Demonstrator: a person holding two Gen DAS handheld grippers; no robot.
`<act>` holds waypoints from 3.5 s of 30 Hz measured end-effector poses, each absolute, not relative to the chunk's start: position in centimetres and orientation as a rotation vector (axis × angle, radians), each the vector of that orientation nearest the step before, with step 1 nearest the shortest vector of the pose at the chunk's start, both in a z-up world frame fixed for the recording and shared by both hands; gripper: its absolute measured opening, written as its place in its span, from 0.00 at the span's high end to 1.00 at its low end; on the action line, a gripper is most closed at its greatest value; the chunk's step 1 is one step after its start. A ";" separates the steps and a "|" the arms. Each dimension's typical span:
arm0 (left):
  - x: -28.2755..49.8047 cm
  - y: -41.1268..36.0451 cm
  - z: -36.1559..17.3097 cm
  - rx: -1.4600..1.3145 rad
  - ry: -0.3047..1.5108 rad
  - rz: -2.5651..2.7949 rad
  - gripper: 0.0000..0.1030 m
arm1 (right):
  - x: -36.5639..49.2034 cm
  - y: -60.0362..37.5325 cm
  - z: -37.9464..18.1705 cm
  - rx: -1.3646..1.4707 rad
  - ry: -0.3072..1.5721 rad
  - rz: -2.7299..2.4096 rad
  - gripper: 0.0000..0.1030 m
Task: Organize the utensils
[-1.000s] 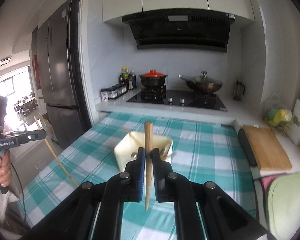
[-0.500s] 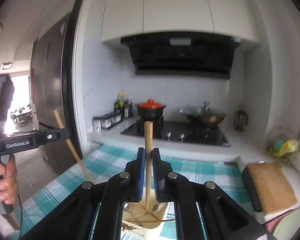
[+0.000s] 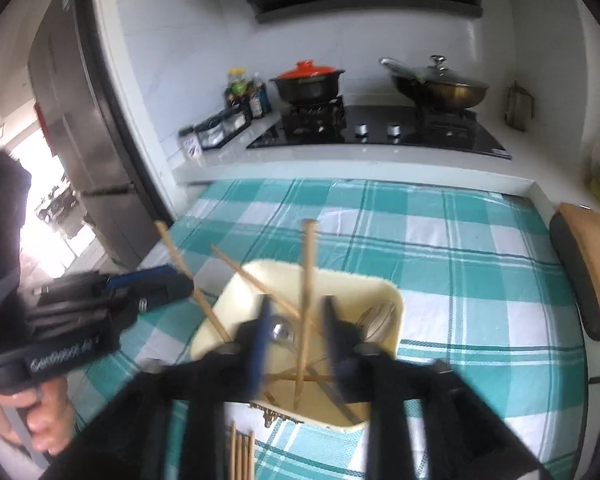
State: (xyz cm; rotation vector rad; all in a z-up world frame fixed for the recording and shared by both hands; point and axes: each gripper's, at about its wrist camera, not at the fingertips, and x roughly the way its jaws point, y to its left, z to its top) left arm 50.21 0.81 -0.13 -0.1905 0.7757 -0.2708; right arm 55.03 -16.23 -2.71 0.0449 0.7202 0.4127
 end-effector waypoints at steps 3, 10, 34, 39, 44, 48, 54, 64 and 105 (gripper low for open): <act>47.7 1.9 2.3 -0.180 0.717 -0.280 0.22 | 52.5 -17.2 0.4 0.028 0.626 0.413 0.55; 40.9 3.4 1.0 -0.051 0.800 -0.276 0.05 | 44.6 -20.0 2.7 -0.130 0.552 0.371 0.38; 32.6 -0.6 -19.4 -0.109 0.933 -0.033 0.06 | 34.7 -26.8 -20.7 -0.044 0.871 0.084 0.38; 32.5 -1.7 -19.8 -0.026 0.932 -0.008 0.03 | 34.7 -26.4 -20.9 -0.069 0.876 0.063 0.38; 32.6 -1.7 -19.8 -0.022 0.940 -0.014 0.01 | 34.8 -26.7 -21.0 -0.051 0.879 0.071 0.38; 32.6 -1.8 -19.9 -0.016 0.942 -0.011 0.01 | 34.7 -26.6 -21.0 -0.056 0.878 0.069 0.38; 32.7 -1.5 -19.6 -0.059 0.935 0.004 0.01 | 34.7 -26.6 -21.0 -0.057 0.878 0.069 0.38; 34.3 -3.7 -18.8 -0.193 0.937 -0.017 0.01 | 34.7 -26.6 -21.0 -0.056 0.878 0.070 0.38; 32.6 -1.8 -19.1 0.009 0.909 0.011 0.78 | 37.7 -14.3 -20.0 -0.156 1.006 0.494 0.91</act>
